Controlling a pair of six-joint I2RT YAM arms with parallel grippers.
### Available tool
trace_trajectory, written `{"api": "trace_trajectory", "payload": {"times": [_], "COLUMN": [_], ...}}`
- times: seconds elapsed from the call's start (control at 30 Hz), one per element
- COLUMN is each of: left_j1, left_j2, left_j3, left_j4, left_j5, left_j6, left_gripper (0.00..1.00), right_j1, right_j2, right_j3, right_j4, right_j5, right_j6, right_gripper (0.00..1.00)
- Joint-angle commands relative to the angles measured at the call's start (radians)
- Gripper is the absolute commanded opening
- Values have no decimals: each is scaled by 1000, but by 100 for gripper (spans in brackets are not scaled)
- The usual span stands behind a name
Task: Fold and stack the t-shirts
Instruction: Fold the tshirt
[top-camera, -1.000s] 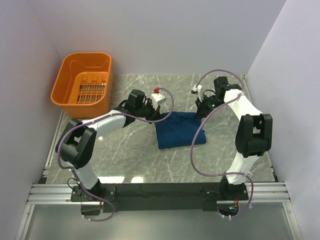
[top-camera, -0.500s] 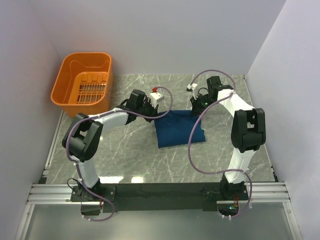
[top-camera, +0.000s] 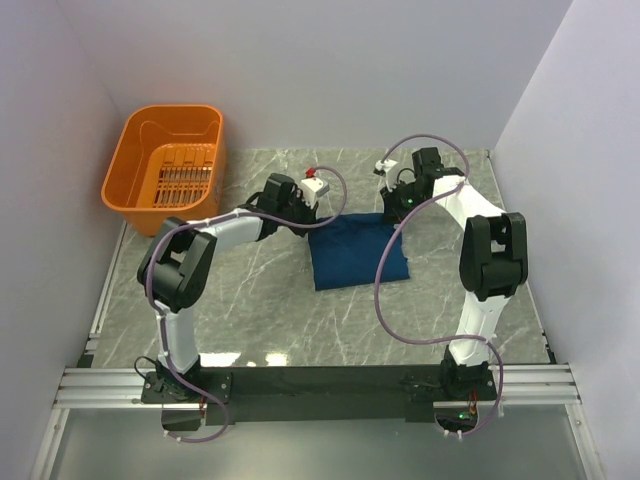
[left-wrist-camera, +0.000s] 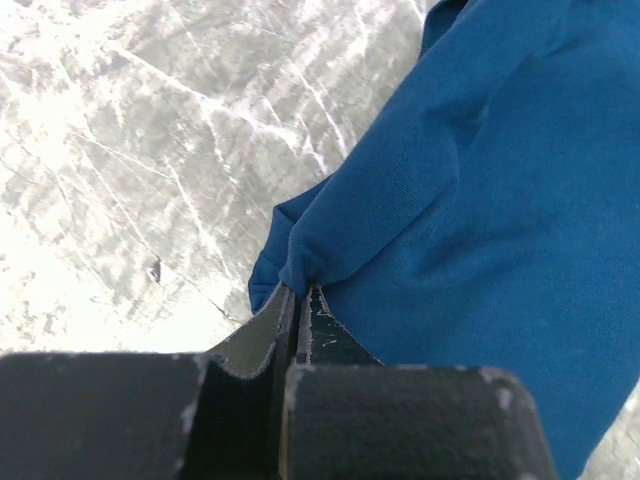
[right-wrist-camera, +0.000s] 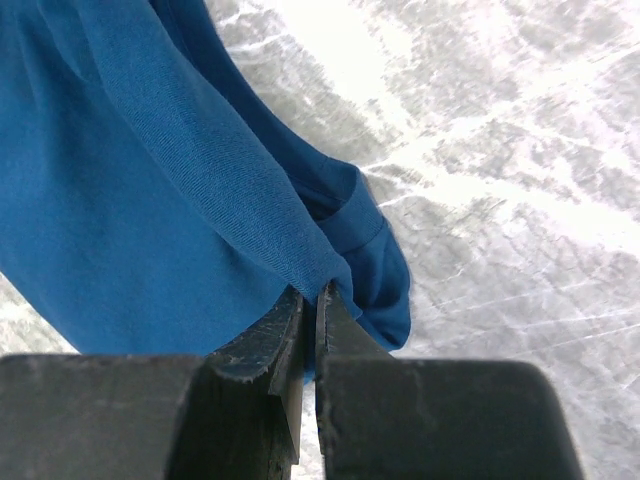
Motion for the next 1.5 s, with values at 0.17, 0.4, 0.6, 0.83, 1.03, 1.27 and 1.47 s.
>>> {"api": "trace_trajectory", "payload": {"times": [0.17,0.4,0.6,0.83,1.03,1.27,1.47], "left_j1": [7,7,8,4,-15,-6,13], "left_j2": [26,-69,-189,-172,-33,107,122], "left_j3": [69,124,111,54,115,164,131], "left_j4": [10,2,-56,-72,-52,-72,-55], "left_j5": [-43,-183,-241,86,152,59,14], "left_j6": [-34,-100,-213,-410,-487,-485,-487], "left_gripper": [26,77,78,61,52,52,52], "right_j1": [15,18,-1,2,5,8,4], "right_j2": [27,-74,-180,-21,102,194,199], "right_j3": [50,-36,-89,35,128,196,187], "right_j4": [60,253,299,-16,11,48,71], "right_j5": [28,201,231,-144,-17,233,349], "right_j6": [57,253,311,222,366,506,520], "right_gripper": [9,49,60,20,15,10,11]}}
